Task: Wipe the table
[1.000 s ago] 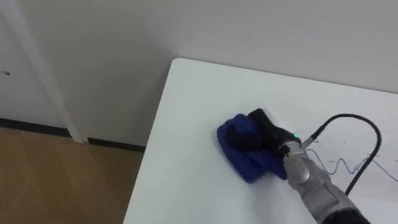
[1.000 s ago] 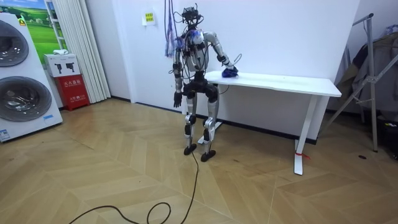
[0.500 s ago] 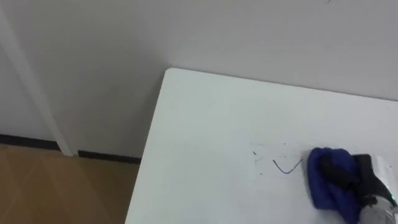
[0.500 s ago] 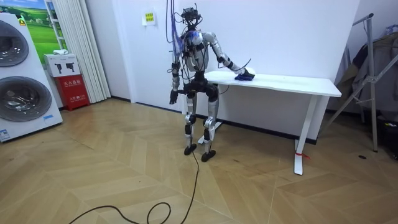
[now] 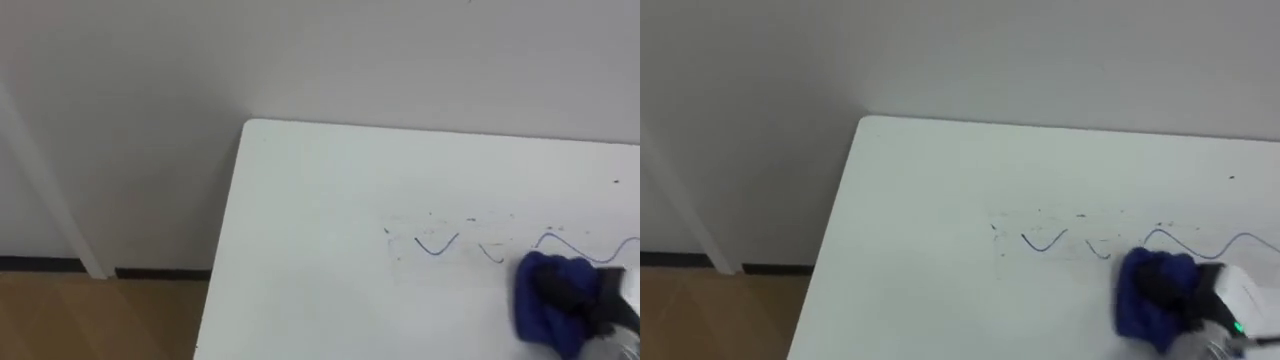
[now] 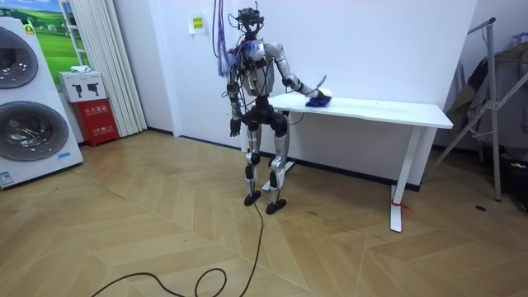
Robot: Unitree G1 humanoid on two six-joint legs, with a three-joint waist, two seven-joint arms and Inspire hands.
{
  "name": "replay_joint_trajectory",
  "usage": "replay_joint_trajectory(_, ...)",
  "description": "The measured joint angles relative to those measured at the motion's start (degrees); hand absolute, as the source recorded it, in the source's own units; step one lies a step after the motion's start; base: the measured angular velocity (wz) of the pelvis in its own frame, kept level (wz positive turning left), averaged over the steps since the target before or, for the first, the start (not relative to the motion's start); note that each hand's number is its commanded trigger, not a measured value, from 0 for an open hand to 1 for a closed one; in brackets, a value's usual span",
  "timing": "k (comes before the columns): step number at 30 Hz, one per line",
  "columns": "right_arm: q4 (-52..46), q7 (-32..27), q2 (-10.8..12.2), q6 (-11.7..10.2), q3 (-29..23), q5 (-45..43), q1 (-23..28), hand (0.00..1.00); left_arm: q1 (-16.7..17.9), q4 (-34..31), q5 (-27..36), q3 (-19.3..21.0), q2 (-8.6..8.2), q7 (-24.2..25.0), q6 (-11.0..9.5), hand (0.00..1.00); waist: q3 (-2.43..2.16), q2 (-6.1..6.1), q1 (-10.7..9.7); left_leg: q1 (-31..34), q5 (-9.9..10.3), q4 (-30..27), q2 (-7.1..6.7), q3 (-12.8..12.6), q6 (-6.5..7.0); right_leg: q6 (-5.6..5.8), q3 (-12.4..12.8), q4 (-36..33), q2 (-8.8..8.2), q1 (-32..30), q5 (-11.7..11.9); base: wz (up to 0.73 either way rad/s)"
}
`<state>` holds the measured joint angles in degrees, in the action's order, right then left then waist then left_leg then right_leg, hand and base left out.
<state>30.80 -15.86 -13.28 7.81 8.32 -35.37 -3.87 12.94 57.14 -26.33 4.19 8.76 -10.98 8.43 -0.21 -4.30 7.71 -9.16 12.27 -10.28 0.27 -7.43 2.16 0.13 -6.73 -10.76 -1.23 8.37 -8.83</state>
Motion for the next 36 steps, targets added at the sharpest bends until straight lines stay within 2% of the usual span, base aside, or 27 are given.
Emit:
replay_joint_trajectory(1,-1.0,1.2,0.7,-0.2,2.4,-1.7,-1.5,1.00,-0.4,0.5,0.2,-0.1,-0.12,0.0,0.0,0.00,0.19,-0.06,0.6,0.3,-0.1,0.0,0.09,0.1,-0.13,-0.15,-0.2,0.1,0.06,-0.3,0.1,0.07)
replay_joint_trajectory(2,-1.3,3.4,2.4,-1.0,5.7,-4.5,-5.1,1.00,-1.5,0.5,0.8,-0.4,-0.48,0.0,0.0,0.00,0.62,-0.23,1.1,0.7,-0.3,-0.1,0.12,0.8,-0.29,-0.29,-0.9,0.3,0.09,-0.6,0.2,0.38)
replay_joint_trajectory(3,-1.4,5.0,4.0,-1.9,7.0,-6.5,-7.5,1.00,-1.6,0.0,0.9,-0.9,-0.80,-0.1,0.1,0.00,0.69,-0.35,2.1,1.1,-0.5,-0.2,-0.01,2.2,-0.31,-0.31,-1.8,0.9,0.00,-0.4,0.2,0.50)
replay_joint_trajectory(4,-1.6,5.7,4.4,-1.9,7.3,-7.0,-8.3,1.00,-1.8,-0.5,0.9,-1.2,-0.99,-0.1,0.2,0.00,0.67,-0.41,2.6,1.3,-0.6,-0.3,-0.16,2.9,-0.30,-0.31,-2.6,1.3,-0.14,-0.2,0.2,0.65)
replay_joint_trajectory(6,-1.9,7.1,4.7,-2.1,8.2,-7.4,-9.4,1.00,1.0,-2.5,1.0,-2.3,-1.25,-0.2,0.9,0.00,0.72,-0.36,3.7,2.0,-0.9,-0.5,-0.74,5.1,-0.08,-0.13,-4.7,2.3,-0.59,0.6,0.1,0.58)
replay_joint_trajectory(7,-1.8,7.3,4.7,-2.0,8.2,-7.5,-9.1,1.00,2.1,-3.1,1.0,-2.2,-1.35,-0.2,1.3,0.00,0.71,-0.33,3.7,2.0,-0.9,-0.5,-0.95,5.5,-0.05,-0.02,-5.0,2.3,-0.66,0.8,0.0,0.52)
replay_joint_trajectory(8,-0.6,7.1,4.6,-2.0,8.1,-7.8,-7.9,1.00,3.4,-3.3,1.1,-2.2,-1.30,-0.2,1.9,0.00,0.71,-0.32,3.6,2.0,-0.9,-0.4,-1.04,6.3,0.03,0.01,-5.4,2.2,-0.72,1.1,0.0,0.47)
replay_joint_trajectory(10,0.3,4.7,4.8,-4.0,6.2,-7.2,-4.3,1.00,4.2,-3.3,1.1,-1.9,-1.25,-0.1,2.8,0.00,0.75,-0.19,3.2,2.0,-0.9,-0.4,-1.04,6.9,0.14,0.03,-6.0,2.3,-0.85,1.6,0.0,0.39)
replay_joint_trajectory(12,0.8,0.4,4.5,-7.8,5.2,-6.7,-0.6,1.00,4.6,-3.3,1.0,-0.9,-1.21,-0.2,2.6,0.00,0.59,0.26,1.7,1.4,-0.8,0.0,-1.35,6.8,0.19,0.18,-6.1,3.1,-1.19,2.8,-0.1,0.17)
replay_joint_trajectory(13,1.0,-0.7,4.5,-8.5,4.8,-6.3,0.2,1.00,4.5,-3.3,1.0,-0.7,-1.18,-0.4,2.4,0.00,0.45,0.42,1.4,1.3,-0.8,0.0,-1.51,6.8,0.21,0.45,-6.0,3.1,-1.32,2.9,-0.3,0.12)
replay_joint_trajectory(15,2.2,-6.7,3.4,-11.7,2.6,-2.8,4.2,1.00,3.9,-3.3,0.9,0.6,-1.12,-1.3,1.7,0.00,0.06,1.00,-0.1,0.9,-0.9,0.8,-2.11,5.7,0.43,1.47,-5.8,3.1,-2.06,3.0,-0.9,0.07)
replay_joint_trajectory(16,2.2,-8.6,3.1,-12.2,1.9,-2.0,5.5,1.00,3.7,-3.3,0.8,1.2,-1.11,-1.5,1.6,0.00,-0.04,1.17,-0.3,0.7,-0.9,1.0,-2.19,5.7,0.49,1.51,-5.7,3.1,-2.13,3.1,-1.0,0.00)
replay_joint_trajectory(18,3.2,-15.5,0.2,-13.5,-1.8,2.9,11.2,1.00,3.5,-3.3,0.8,3.8,-0.94,-2.6,1.6,0.00,-0.21,1.40,-1.6,-0.1,-0.7,0.9,-2.46,5.5,0.96,1.56,-5.9,3.0,-2.44,4.0,-1.0,0.02)
replay_joint_trajectory(19,4.2,-17.0,-0.1,-13.9,-3.8,4.0,12.3,1.00,3.6,-3.3,0.8,4.7,-0.95,-2.9,1.5,0.00,-0.24,1.39,-2.1,-0.1,-0.6,0.9,-2.47,5.6,1.21,1.58,-6.0,3.1,-2.44,4.5,-1.0,0.07)
replay_joint_trajectory(20,7.6,-19.3,-0.1,-14.2,-8.2,5.8,13.1,1.00,3.7,-3.3,0.8,6.2,-0.95,-3.7,1.5,0.00,-0.64,1.28,-3.6,-0.4,-0.2,0.8,-2.50,6.1,1.72,1.70,-6.1,3.0,-2.45,4.9,-1.1,0.00)
replay_joint_trajectory(22,13.1,-21.0,-1.5,-14.2,-14.7,9.0,13.2,1.00,4.4,-3.3,0.9,7.4,-0.94,-4.1,1.4,0.00,-1.01,1.02,-5.0,-0.5,0.3,0.6,-2.56,5.9,2.01,1.71,-6.2,2.9,-2.51,5.1,-1.1,-0.02)
replay_joint_trajectory(24,18.7,-20.8,-4.7,-13.6,-20.5,14.6,14.1,1.00,4.6,-3.3,1.2,8.2,-0.86,-4.1,1.0,0.00,-1.34,0.42,-6.1,-0.5,0.3,0.3,-2.89,6.2,2.18,1.81,-6.3,2.9,-2.71,5.3,-1.0,0.00)
replay_joint_trajectory(26,20.0,-20.1,-6.1,-12.4,-22.8,17.3,14.3,1.00,4.5,-3.3,1.2,8.8,-0.94,-4.1,0.7,0.00,-1.29,0.26,-6.0,-0.5,0.4,0.2,-2.91,6.0,2.24,1.99,-6.0,2.8,-2.71,5.2,-0.9,-0.15)
replay_joint_trajectory(27,20.0,-19.9,-6.6,-11.0,-23.1,18.2,13.8,1.00,4.3,-3.3,1.6,8.6,-0.94,-4.1,0.7,0.00,-1.26,0.22,-6.1,-0.5,0.4,0.1,-2.89,5.6,2.24,2.00,-5.8,2.7,-2.68,5.2,-0.9,-0.24)
replay_joint_trajectory(28,19.8,-19.6,-6.6,-10.3,-23.1,18.1,13.2,1.00,4.2,-3.3,2.1,8.1,-0.94,-4.1,0.7,0.00,-1.22,0.18,-6.0,-0.4,0.4,0.0,-2.85,5.3,2.24,2.00,-5.8,2.6,-2.67,5.1,-0.9,-0.37)
replay_joint_trajectory(29,18.9,-18.9,-6.0,-8.3,-22.9,17.7,11.2,1.00,3.9,-3.1,2.2,7.3,-0.95,-4.0,0.8,0.00,-1.15,0.17,-5.7,-0.4,0.3,0.0,-2.74,4.6,2.18,2.00,-5.7,2.6,-2.64,4.6,-0.9,-0.42)
replay_joint_trajectory(30,16.9,-17.6,-4.9,-6.0,-22.2,17.2,9.0,1.00,3.0,-2.4,2.2,5.9,-0.98,-4.0,0.8,0.00,-0.95,0.33,-5.2,-0.3,0.3,0.0,-2.58,3.7,2.09,2.01,-5.4,2.3,-2.60,4.1,-0.9,-0.48)
replay_joint_trajectory(31,15.5,-16.8,-4.3,-4.9,-21.1,16.9,7.9,1.00,2.4,-1.7,2.2,5.0,-1.02,-4.0,0.8,0.00,-0.90,0.47,-4.6,-0.2,0.2,0.0,-2.39,2.9,1.98,2.01,-5.0,1.9,-2.52,3.4,-0.9,-0.60)
replay_joint_trajectory(33,5.9,-11.0,-0.8,-0.3,-12.5,14.2,3.3,1.00,-0.3,0.1,3.3,1.5,-0.97,-3.5,0.9,0.00,-0.36,0.78,-2.5,0.6,-0.1,0.0,-1.82,2.1,1.55,1.35,-3.1,0.9,-1.73,1.4,-0.3,-0.57)
replay_joint_trajectory(34,2.6,-9.3,0.1,0.5,-9.3,13.6,1.8,1.00,-0.4,0.3,3.5,0.8,-1.02,-3.4,0.9,0.00,0.01,0.64,-2.3,0.8,-0.3,0.1,-1.72,2.1,1.45,1.16,-3.0,0.7,-1.57,0.9,-0.2,-0.28)
replay_joint_trajectory(35,-2.2,-6.7,1.0,0.4,-3.1,11.1,-1.8,1.00,-0.9,0.1,3.7,-0.3,-1.14,-3.1,0.8,0.00,0.62,0.89,-1.8,1.5,-0.5,0.0,-1.42,2.1,1.16,0.70,-2.9,0.8,-1.27,0.2,0.1,-0.06)
replay_joint_trajectory(36,-2.8,-4.5,1.8,-1.1,1.0,8.4,-6.5,1.00,-1.3,-0.7,3.6,-1.1,-1.17,-2.7,0.8,0.00,0.74,0.69,-0.7,2.3,-0.8,0.0,-1.15,2.2,0.89,0.35,-3.1,1.0,-1.01,-0.7,0.3,0.05)
